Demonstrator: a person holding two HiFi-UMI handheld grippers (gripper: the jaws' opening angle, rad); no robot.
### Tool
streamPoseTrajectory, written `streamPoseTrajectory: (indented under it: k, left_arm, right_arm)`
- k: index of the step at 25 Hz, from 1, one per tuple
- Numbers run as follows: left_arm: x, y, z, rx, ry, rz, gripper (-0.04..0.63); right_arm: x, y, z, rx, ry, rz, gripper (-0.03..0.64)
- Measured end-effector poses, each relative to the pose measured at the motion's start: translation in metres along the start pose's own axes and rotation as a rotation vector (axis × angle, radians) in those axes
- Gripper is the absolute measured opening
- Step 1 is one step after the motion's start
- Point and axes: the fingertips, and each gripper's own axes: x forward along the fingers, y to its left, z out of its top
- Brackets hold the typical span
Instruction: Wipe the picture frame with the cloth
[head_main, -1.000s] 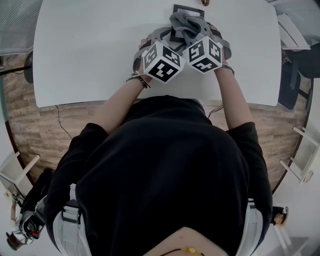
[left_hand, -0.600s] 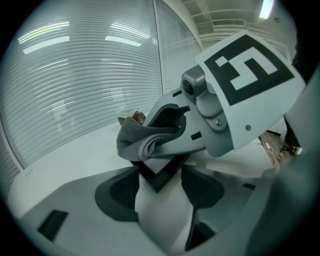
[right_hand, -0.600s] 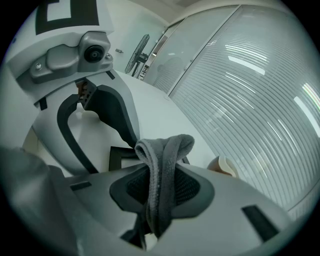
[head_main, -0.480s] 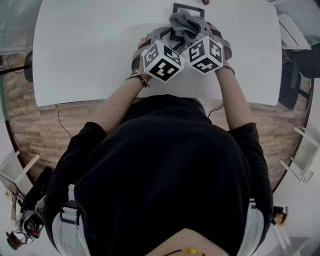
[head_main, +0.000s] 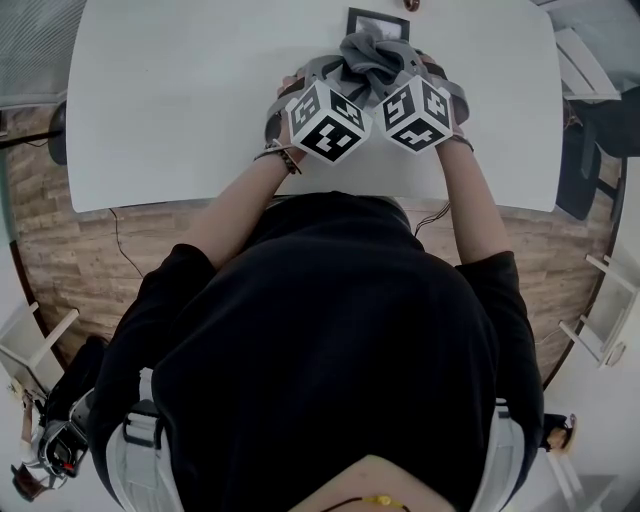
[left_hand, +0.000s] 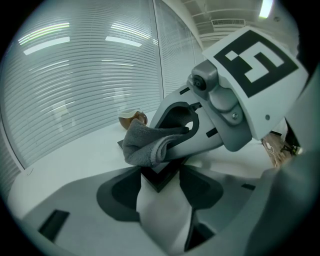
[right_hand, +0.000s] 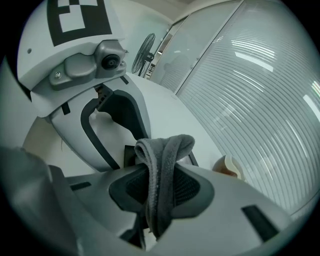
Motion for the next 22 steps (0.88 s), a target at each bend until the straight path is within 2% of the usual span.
streamPoseTrajectory:
  k: [9, 22]
  left_arm:
    - [0.003, -0.002, 0.001, 0.002, 0.002, -0.001, 0.239]
    - [-0.002, -0.001, -0.001, 0.005, 0.001, -0.002, 0.238]
  right_arm:
    - [-0.007, 0.005, -0.004, -0.006, 0.042, 0.051, 0.091]
    - [-0.019, 0.019, -0.001, -0.076, 0.068, 0.106, 0.094]
